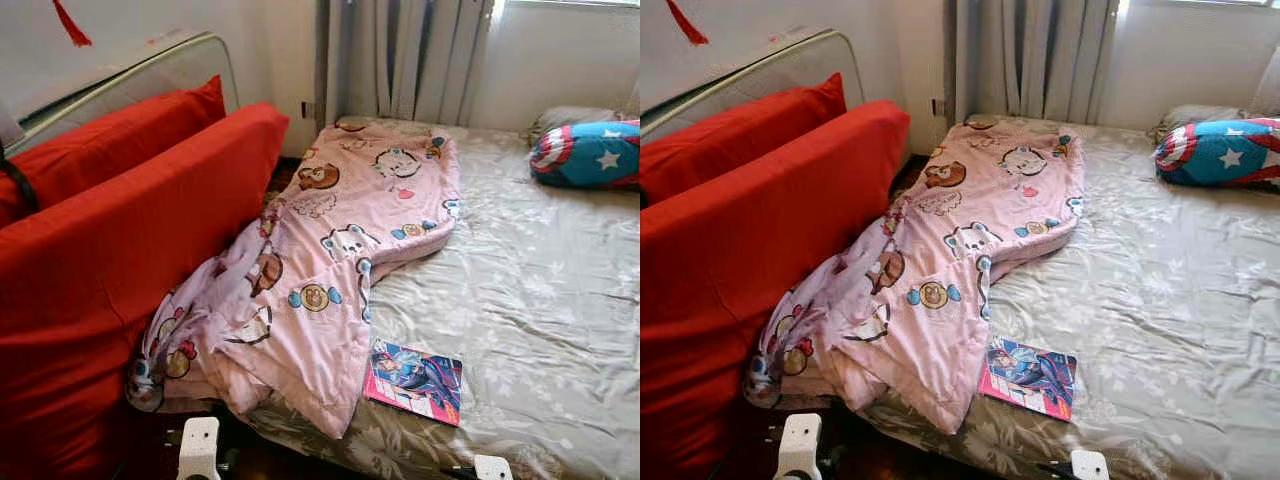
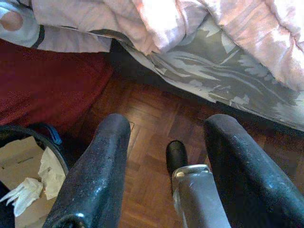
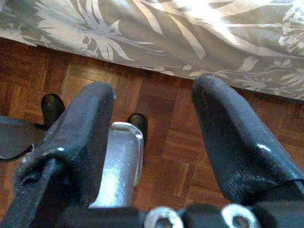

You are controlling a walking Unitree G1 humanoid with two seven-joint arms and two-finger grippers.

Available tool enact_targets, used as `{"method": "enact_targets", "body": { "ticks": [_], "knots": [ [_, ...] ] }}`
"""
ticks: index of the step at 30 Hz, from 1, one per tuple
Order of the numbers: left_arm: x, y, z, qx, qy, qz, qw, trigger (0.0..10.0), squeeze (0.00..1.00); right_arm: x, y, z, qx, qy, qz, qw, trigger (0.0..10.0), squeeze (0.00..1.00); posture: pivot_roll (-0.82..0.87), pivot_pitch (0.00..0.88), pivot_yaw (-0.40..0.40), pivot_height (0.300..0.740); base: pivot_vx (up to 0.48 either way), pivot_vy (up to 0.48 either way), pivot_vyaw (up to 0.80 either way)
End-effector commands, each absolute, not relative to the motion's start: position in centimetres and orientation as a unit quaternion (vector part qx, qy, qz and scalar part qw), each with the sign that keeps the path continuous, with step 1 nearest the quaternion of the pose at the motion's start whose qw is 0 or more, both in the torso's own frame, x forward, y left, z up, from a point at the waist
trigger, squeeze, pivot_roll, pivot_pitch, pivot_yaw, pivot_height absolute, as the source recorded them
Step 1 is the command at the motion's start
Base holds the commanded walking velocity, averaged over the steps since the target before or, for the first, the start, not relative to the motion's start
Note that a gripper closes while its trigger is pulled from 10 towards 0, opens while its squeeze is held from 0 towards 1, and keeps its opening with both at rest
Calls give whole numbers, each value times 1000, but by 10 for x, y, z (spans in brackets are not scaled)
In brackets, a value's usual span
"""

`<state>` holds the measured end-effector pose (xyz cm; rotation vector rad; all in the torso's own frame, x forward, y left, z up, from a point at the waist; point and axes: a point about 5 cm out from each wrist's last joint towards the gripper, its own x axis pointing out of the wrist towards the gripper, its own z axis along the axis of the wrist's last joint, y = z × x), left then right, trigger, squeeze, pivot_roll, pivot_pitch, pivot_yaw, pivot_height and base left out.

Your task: Clean up the room

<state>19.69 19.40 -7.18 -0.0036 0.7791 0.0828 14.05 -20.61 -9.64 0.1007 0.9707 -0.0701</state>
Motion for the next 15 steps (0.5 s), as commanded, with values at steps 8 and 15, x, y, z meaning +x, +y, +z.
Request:
{"method": "enact_targets", "body": {
  "ticks": [8, 15],
  "knots": [
    [196, 195, -72, -5, 379, 44, 924, 10000, 0, 147, -195, -96, 54, 461, -30, 885, 10000, 0, 12, 0, 16, 740, 0, 0, 0],
    [197, 194, -72, -8, 377, 44, 925, 10000, 0, 153, -171, -97, 51, 464, -14, 884, 10000, 0, 16, 0, 12, 740, 209, 0, 0]
  ]
}}
